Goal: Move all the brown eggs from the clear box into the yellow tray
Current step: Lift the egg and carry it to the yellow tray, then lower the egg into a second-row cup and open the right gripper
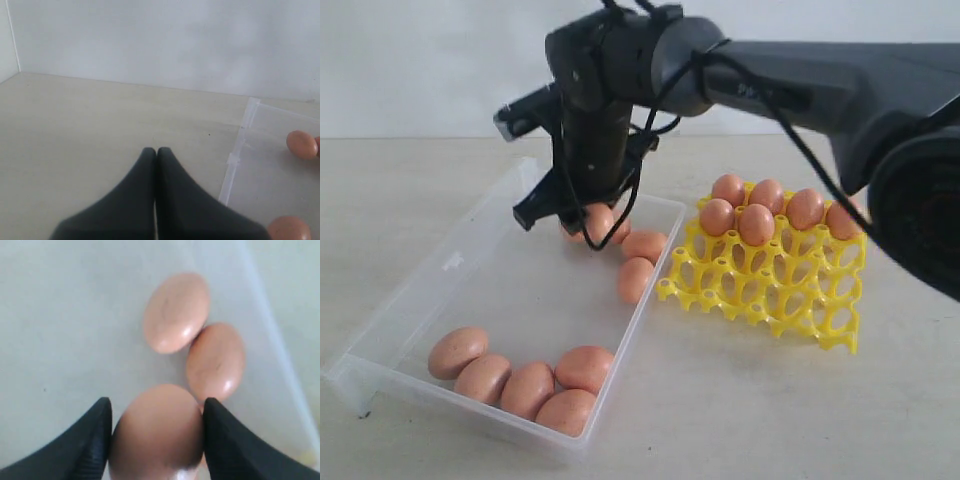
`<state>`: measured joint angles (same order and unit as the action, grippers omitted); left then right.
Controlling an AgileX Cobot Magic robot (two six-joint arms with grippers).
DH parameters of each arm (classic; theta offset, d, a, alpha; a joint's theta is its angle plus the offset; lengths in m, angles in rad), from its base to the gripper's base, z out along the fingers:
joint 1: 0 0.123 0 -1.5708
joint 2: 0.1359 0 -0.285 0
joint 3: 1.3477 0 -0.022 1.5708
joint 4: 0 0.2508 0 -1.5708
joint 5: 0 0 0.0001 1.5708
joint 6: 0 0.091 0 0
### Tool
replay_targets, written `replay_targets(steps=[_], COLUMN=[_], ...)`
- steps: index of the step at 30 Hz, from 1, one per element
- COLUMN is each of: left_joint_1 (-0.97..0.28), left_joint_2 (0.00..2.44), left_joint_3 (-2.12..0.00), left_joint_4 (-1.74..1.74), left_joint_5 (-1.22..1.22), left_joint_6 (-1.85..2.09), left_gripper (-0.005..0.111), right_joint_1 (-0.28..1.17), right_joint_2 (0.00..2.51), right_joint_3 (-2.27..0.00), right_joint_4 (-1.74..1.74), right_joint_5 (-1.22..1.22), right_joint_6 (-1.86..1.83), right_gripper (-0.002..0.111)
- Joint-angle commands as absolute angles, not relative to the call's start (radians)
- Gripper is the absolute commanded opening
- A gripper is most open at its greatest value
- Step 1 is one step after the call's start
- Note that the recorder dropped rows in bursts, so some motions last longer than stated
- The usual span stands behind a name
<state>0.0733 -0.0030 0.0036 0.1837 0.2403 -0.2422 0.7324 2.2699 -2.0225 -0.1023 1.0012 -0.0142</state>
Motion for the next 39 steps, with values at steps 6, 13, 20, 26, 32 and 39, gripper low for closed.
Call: replay_targets(steps=[6,13,20,26,32,39], left_joint_1=[0.068,0.068,0.068,0.068,0.068,0.068], left_joint_2=[0.0,0.0,0.0,0.0,0.0,0.0], left_joint_3=[0.0,0.0,0.0,0.0,0.0,0.0], left_joint_4=[0.182,0.182,0.182,0.182,0.182,0.182], left_joint_5=[0.236,0.236,0.234,0.234,0.234,0.234], left_joint_6=[-0.236,-0.236,-0.236,-0.236,-0.236,-0.236], left_gripper=[-0.004,-0.004,-0.004,-0.004,-0.004,-0.004], right_joint_1=[0.728,0.542,0.041,-0.248,-0.181,-0.055], right_joint_2=[1.829,1.525,1.637,1.858,1.896,1.896], right_joint_3=[-1.527,-0.759,-0.74,-1.05,-1.034,-1.034], right_joint_4=[0.032,0.161,-0.608,-1.728,-1.692,-1.668], right_joint_5=[0.281,-0.549,-0.59,-1.097,-0.959,-0.75], right_joint_6=[-0.169,-0.157,0.567,1.447,1.26,1.219], right_gripper=[0.0,0.0,0.0,0.0,0.0,0.0])
